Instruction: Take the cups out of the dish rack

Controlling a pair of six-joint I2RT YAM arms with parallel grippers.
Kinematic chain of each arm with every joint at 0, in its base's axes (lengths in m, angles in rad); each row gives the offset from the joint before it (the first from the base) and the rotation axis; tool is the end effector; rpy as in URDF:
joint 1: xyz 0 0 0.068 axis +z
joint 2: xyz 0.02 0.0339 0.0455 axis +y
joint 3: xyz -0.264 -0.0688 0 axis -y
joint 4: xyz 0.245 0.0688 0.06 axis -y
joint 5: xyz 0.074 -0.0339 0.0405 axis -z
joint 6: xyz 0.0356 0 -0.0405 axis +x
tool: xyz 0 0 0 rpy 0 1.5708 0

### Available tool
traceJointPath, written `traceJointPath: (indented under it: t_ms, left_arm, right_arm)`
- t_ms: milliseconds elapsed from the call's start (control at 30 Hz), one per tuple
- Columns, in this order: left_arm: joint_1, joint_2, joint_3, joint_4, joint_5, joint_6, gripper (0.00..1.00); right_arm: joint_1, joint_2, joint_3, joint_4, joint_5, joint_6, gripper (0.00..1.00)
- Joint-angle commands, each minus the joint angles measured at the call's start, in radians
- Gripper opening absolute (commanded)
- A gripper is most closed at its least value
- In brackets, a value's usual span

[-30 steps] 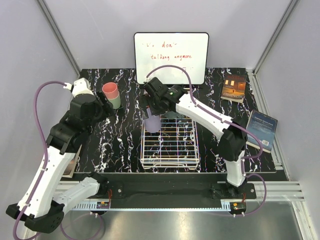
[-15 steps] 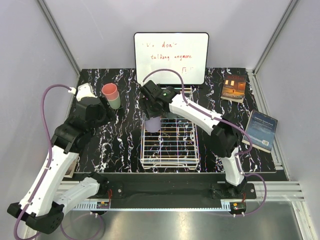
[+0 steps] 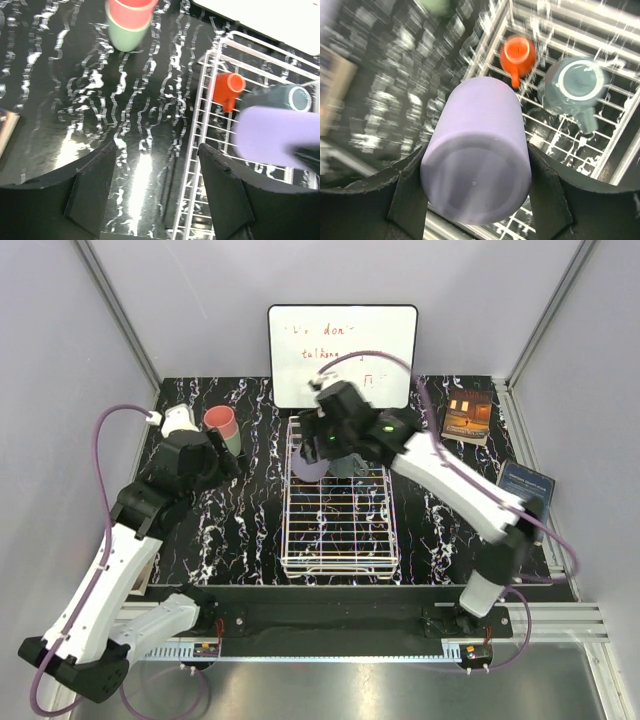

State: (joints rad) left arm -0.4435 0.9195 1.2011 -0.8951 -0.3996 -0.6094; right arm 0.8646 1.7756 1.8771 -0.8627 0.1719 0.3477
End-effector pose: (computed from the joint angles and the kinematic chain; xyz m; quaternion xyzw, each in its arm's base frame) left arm 0.1558 -0.0587 0.3877 -0.1632 0.8594 -0.0745 0.4788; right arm 0.2579 0.2930 0.3813 -0.2014 0.8940 0.1587 0.3674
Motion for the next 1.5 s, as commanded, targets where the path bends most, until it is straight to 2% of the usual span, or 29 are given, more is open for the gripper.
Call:
traceJointPath:
  t_ms: [0, 67, 133, 167, 200, 233, 267, 300, 400, 433, 500, 533, 633, 733, 1000, 1100, 1167, 1233, 1367, 1467]
  left_arm:
    - [-0.003, 0.018, -0.017, 0.133, 0.123, -0.026, 0.7]
    - [-0.004, 0.021, -0.038, 0.192, 0.166, -0.03, 0.7]
    - [-0.004, 0.018, -0.057, 0.244, 0.241, -0.035, 0.7]
    - [-0.004, 0.012, -0.076, 0.296, 0.266, -0.038, 0.7]
    - [-0.004, 0.01, -0.089, 0.33, 0.321, -0.044, 0.7]
    - [-0.003, -0.002, -0.1, 0.361, 0.346, -0.049, 0.7]
    - [-0.003, -0.01, -0.125, 0.425, 0.369, -0.058, 0.7]
    - [-0.004, -0.017, -0.139, 0.459, 0.396, -0.075, 0.7]
    - [-0.004, -0.042, -0.19, 0.608, 0.499, -0.121, 0.7]
    - [-0.004, -0.048, -0.216, 0.649, 0.528, -0.134, 0.7]
    - [-0.003, -0.044, -0.239, 0.78, 0.623, -0.183, 0.7]
    - [-0.003, -0.031, -0.256, 0.82, 0.651, -0.202, 0.7]
    - [-0.004, -0.024, -0.294, 0.952, 0.714, -0.269, 0.7]
    - [-0.004, -0.027, -0.325, 1.067, 0.742, -0.309, 0.7]
    - [-0.006, -0.019, -0.351, 1.154, 0.782, -0.36, 0.69]
    - [-0.004, -0.034, -0.33, 1.089, 0.725, -0.32, 0.69]
    - [-0.004, -0.041, -0.302, 0.989, 0.656, -0.293, 0.69]
    - [-0.004, -0.038, -0.27, 0.9, 0.616, -0.253, 0.68]
    - [-0.004, -0.042, -0.255, 0.828, 0.527, -0.242, 0.68]
    - [-0.004, -0.042, -0.252, 0.815, 0.516, -0.24, 0.69]
  right_arm:
    - [-0.042, -0.282, -0.103, 0.14, -0.038, 0.063, 0.0]
    - [-0.125, -0.361, -0.24, 0.26, -0.13, 0.135, 0.0]
    - [-0.209, -0.479, -0.416, 0.377, -0.311, 0.21, 0.0]
    - [-0.289, -0.516, -0.477, 0.504, -0.38, 0.294, 0.0]
    - [-0.335, -0.575, -0.536, 0.575, -0.519, 0.342, 0.0]
    - [-0.37, -0.599, -0.647, 0.653, -0.587, 0.396, 0.0]
    - [-0.398, -0.616, -0.692, 0.785, -0.641, 0.504, 0.0]
    - [-0.429, -0.633, -0.726, 0.83, -0.705, 0.542, 0.0]
    - [-0.437, -0.639, -0.815, 0.968, -0.771, 0.641, 0.0]
    - [-0.437, -0.637, -0.869, 1.102, -0.794, 0.678, 0.0]
    - [-0.438, -0.611, -0.92, 1.268, -0.867, 0.819, 0.0]
    - [-0.437, -0.598, -0.956, 1.42, -0.883, 0.911, 0.0]
    - [-0.437, -0.561, -0.987, 1.566, -0.905, 0.99, 0.0]
    - [-0.437, -0.539, -0.986, 1.587, -0.917, 1.011, 0.0]
    - [-0.437, -0.505, -0.972, 1.578, -0.94, 1.001, 0.0]
    - [-0.438, -0.512, -0.967, 1.581, -0.936, 0.993, 0.0]
    - [-0.443, -0.533, -0.958, 1.564, -0.924, 0.973, 0.0]
    - [-0.446, -0.554, -0.929, 1.486, -0.913, 0.92, 0.0]
    - [-0.453, -0.599, -0.918, 1.384, -0.867, 0.856, 0.0]
    - [-0.458, -0.605, -0.938, 1.351, -0.841, 0.85, 0.0]
